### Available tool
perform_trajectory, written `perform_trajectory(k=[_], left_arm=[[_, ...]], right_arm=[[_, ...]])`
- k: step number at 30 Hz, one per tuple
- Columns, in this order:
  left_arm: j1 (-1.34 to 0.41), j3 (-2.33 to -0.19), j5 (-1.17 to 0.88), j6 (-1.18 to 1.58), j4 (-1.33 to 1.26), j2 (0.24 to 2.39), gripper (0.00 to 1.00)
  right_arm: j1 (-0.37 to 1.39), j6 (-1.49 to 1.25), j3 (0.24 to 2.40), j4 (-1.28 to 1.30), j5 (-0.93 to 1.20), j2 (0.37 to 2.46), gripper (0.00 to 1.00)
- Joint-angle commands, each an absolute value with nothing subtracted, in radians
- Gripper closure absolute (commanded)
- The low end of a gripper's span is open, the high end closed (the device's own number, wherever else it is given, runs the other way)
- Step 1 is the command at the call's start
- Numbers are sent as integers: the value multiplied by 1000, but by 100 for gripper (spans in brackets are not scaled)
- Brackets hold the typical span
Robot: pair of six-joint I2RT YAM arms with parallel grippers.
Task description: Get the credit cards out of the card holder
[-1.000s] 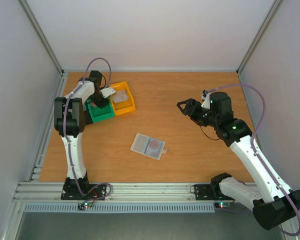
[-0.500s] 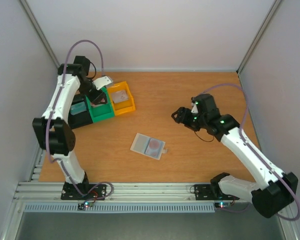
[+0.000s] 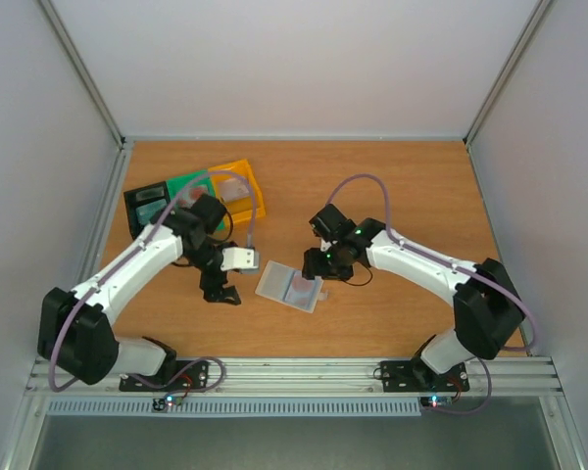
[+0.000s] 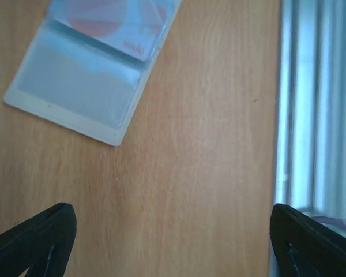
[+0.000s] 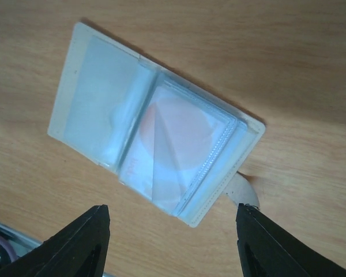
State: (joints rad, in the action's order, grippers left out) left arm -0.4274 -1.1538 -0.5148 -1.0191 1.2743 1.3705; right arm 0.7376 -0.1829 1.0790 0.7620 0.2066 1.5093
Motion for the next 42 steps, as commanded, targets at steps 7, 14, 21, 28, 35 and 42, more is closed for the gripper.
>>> perform_trajectory(k=[7, 14, 21, 28, 35, 42], left_arm=[[-460, -871, -406, -1196, 607, 1504, 12], [-460, -694, -383, -1382, 372, 1579, 26], [-507, -669, -414, -1464, 374, 1592, 44], [-631, -623, -388, -1474, 368, 1557, 55], [-669, -579, -372, -1475, 288, 1563, 70], [-672, -599, -387, -1459, 310, 1539, 69]], right_arm=[[769, -264, 1086, 758, 207, 1665, 42], [754, -292, 1104, 714, 247, 1762, 47], [715, -256, 1077, 659, 283, 1769, 48], [715, -221, 1106, 664, 273, 1774, 57], [714, -230, 1079, 584, 356, 1761, 63], [714, -231, 1134, 705, 214, 1736, 64]])
